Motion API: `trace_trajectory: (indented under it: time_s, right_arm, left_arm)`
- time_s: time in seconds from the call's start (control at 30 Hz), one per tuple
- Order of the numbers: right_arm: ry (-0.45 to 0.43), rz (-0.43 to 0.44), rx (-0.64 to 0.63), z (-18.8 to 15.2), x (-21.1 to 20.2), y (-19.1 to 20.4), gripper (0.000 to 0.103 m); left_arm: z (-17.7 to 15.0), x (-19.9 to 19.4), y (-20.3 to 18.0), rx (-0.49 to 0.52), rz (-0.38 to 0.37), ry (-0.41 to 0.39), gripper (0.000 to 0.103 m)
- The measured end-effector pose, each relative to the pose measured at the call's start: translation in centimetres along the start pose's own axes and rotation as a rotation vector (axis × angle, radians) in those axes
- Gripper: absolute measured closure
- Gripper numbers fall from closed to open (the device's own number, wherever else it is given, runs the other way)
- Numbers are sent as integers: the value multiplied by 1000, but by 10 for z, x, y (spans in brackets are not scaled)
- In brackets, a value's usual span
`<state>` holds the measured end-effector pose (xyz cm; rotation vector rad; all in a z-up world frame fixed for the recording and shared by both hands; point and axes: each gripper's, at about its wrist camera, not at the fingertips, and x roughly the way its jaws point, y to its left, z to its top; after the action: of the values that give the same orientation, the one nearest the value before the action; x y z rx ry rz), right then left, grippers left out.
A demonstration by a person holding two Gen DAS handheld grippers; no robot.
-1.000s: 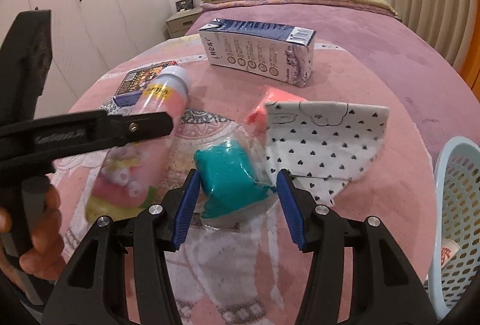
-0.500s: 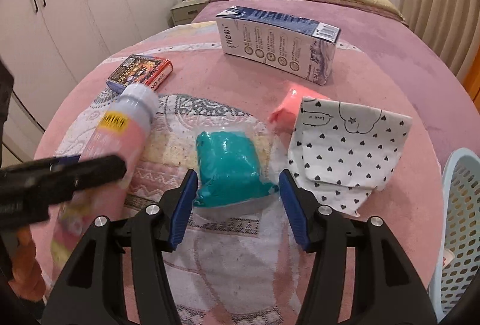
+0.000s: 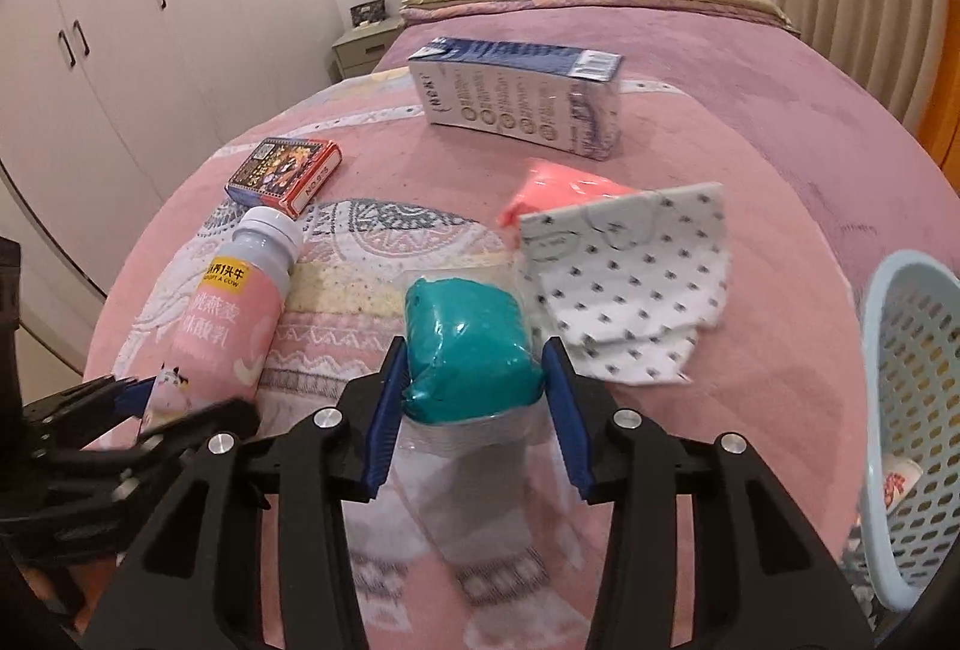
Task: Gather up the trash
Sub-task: 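Carry pink bottle and teal bag over the blue basket and open both tools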
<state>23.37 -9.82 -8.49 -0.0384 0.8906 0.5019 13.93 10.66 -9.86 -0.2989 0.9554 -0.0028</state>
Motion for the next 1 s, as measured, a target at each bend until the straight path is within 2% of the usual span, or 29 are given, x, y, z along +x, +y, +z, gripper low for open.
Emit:
trace_trajectory:
  time_s: [0.1,0.37,0.73,1.0]
  right_arm:
    - [-24,2,21,-2,-13,-9,63]
    - [-118,-36,87,-2,-67,-46,63]
    - [-267,-136,215,-6,-141,-119,63]
    - [-286,-218,367,-18,-165,-190,63]
  left_arm:
    - [0,-2,-4,-6,-18,-17,51]
    - [7,-31,-38,37,-146,-134,55]
    - [26,-51,-133,192,-286,-197,55]
    - [42,-46,-218,320,-371,-223,55]
